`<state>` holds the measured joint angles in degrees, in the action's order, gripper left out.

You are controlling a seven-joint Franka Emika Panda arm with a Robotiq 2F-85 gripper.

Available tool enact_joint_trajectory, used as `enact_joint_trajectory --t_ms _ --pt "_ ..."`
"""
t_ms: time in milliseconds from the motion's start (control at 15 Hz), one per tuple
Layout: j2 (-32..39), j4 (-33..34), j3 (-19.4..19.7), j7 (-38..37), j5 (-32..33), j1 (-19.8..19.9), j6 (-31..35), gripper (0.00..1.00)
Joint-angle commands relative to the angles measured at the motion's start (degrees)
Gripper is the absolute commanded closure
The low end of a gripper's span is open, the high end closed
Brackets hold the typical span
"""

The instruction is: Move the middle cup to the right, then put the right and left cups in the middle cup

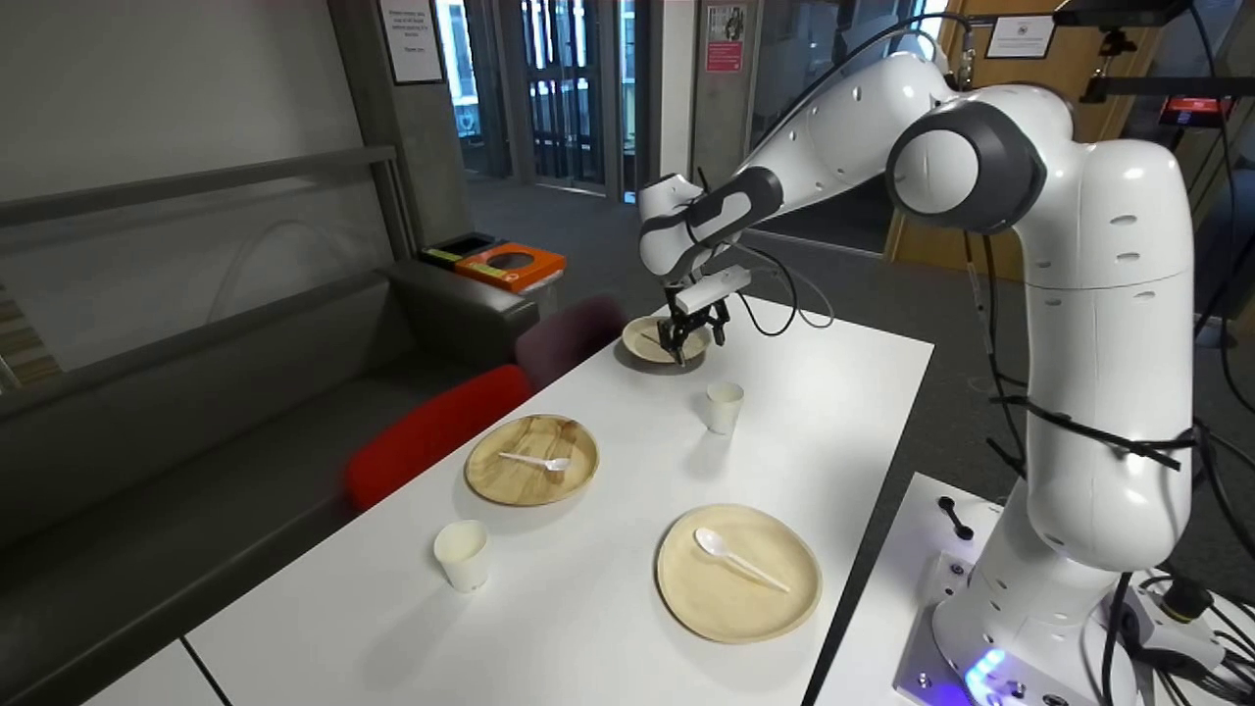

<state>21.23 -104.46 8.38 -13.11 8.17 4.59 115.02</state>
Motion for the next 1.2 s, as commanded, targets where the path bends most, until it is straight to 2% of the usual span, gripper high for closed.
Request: enact_joint_trajectory --t_ms 0,200,467,800,1000,1133 --pt "-4.34 -3.96 -1.51 -4.06 0.84 -3.19 4.73 0.0" --pt "-6.88 -8.79 -2.52 -14.46 1.1 -7.17 11.48 0.0" --pt "-9.28 -14.97 -4.78 -20.66 1.9 -11.66 15.82 0.0" --pt "-10.24 -16.47 -7.95 -20.68 2.01 -14.4 14.58 0.0" --pt "-9.14 -13.96 -9.82 -19.77 -1.46 -14.31 14.86 0.0" --pt "-8.06 -11.45 -10.76 -18.38 -3.06 -14.26 12.78 0.0"
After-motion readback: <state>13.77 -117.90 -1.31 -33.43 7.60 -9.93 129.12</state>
